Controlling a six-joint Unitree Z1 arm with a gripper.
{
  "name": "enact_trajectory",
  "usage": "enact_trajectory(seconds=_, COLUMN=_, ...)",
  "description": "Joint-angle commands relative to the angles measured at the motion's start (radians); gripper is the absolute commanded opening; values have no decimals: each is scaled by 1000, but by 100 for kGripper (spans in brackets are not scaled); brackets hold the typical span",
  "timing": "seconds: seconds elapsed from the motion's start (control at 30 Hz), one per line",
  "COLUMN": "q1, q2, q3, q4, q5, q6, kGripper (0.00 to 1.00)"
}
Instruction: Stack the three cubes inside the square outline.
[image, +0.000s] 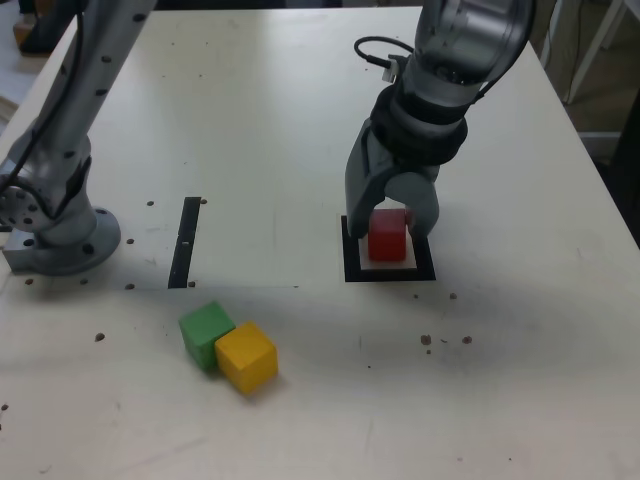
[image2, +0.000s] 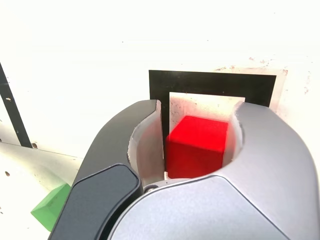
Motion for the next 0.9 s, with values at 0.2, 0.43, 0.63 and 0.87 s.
enact_trajectory(seconds=0.2, q1=-10, q2=5, q3=8, q4=3, q5=6, q6=3, kGripper=82)
enact_trajectory(seconds=0.43, q1=-31, q2=-66, q3=-6, q4=56, q5=45, q6=-1, kGripper=94)
enact_trajectory(seconds=0.63, q1=-87, q2=-177, q3=-6, q4=57, q5=29, q6=-2, kGripper=99)
enact_trajectory(seconds=0.87, q1=-181, q2=-282, q3=39, q4=154, q5=-1, q6=-83, kGripper=99)
